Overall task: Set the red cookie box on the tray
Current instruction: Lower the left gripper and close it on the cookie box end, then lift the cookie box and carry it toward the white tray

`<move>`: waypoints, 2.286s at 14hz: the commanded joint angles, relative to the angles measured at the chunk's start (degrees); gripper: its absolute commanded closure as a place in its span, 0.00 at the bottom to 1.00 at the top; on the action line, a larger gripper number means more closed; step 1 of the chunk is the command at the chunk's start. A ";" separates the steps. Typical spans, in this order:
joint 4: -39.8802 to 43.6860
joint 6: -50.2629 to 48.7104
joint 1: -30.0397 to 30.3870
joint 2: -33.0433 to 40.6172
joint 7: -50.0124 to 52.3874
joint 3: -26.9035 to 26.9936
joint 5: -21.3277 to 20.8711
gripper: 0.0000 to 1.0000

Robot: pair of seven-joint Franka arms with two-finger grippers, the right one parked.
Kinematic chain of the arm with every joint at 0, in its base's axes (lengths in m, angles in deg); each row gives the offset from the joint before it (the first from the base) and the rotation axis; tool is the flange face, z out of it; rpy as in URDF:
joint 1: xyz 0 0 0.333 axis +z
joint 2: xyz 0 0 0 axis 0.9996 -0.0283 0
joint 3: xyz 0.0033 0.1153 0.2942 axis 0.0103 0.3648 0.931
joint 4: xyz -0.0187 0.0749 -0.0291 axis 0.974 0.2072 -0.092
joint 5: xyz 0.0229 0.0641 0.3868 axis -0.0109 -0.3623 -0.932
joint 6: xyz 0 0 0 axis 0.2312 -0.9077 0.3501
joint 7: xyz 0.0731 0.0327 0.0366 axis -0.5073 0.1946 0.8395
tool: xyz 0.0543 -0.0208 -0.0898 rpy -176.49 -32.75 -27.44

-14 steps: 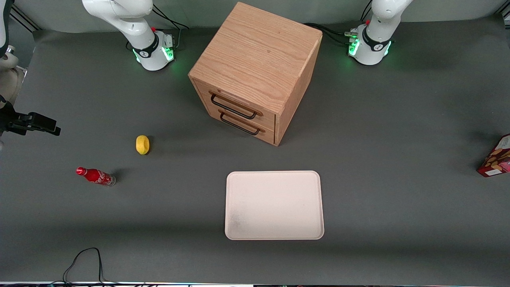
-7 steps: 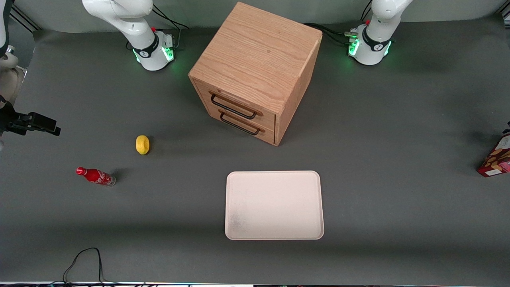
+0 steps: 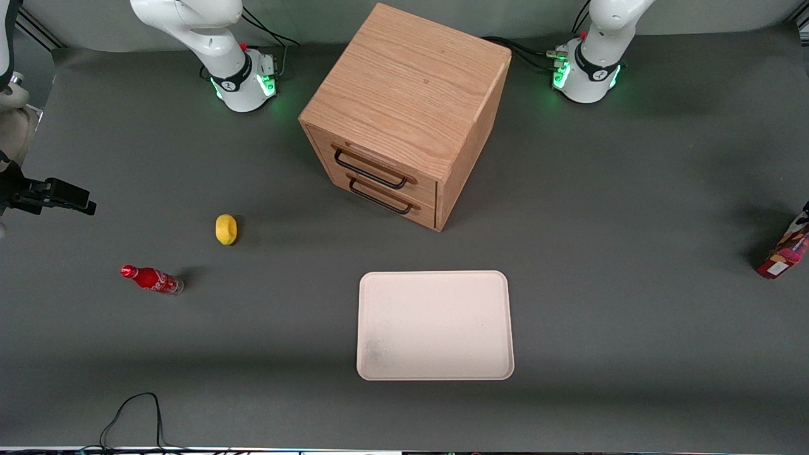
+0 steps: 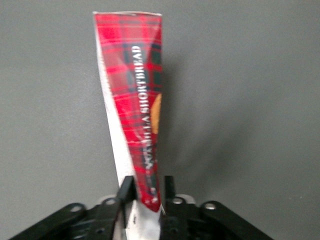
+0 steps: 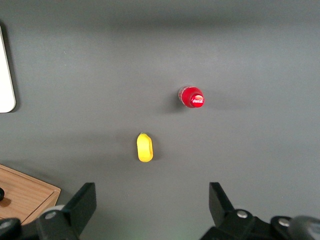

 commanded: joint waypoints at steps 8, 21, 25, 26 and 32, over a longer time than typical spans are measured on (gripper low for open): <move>1.07 -0.34 -0.53 1.98 3.79 0.14 0.92 1.00; 42.20 -43.14 -0.97 3.13 11.78 0.49 -2.42 1.00; 42.48 -45.16 -4.38 3.39 22.19 0.05 -2.60 1.00; 42.48 -46.56 -6.83 3.57 28.51 -0.04 -2.60 1.00; 42.48 -52.10 -26.07 5.06 66.21 0.05 -2.25 1.00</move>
